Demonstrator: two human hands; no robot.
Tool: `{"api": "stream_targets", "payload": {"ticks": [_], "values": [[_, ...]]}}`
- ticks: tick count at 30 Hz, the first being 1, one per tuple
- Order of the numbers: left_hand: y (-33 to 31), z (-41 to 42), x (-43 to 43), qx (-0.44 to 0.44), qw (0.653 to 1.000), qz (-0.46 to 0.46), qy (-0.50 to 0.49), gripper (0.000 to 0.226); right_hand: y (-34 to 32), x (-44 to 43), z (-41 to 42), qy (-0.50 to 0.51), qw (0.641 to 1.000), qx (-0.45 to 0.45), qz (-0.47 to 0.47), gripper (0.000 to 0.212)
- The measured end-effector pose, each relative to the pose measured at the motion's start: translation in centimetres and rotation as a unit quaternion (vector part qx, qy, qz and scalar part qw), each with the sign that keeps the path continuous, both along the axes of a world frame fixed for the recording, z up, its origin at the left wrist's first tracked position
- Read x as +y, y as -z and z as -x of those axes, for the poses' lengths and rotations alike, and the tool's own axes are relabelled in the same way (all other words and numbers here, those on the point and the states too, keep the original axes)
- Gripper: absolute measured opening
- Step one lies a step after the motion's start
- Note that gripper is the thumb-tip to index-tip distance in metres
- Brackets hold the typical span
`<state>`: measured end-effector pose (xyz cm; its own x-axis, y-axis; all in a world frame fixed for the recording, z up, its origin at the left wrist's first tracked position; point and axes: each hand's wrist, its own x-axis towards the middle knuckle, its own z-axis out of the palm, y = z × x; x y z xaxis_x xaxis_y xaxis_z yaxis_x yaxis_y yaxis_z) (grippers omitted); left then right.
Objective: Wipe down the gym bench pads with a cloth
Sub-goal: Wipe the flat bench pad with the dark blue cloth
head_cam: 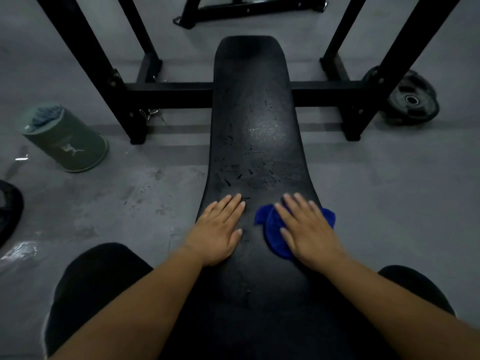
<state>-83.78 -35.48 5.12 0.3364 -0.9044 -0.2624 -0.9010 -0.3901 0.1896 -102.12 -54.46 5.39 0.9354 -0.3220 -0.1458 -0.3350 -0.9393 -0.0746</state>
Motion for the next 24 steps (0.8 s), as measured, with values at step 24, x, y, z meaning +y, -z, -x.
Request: {"api": "stream_targets", "payload": {"ticks": [24], "values": [[-0.3, 2.0, 1.2, 0.012, 0.994, 0.11, 0.026, 0.072, -2.9, 3.2, -7.1, 0.194, 0.894, -0.169, -0.366, 0.054]]}}
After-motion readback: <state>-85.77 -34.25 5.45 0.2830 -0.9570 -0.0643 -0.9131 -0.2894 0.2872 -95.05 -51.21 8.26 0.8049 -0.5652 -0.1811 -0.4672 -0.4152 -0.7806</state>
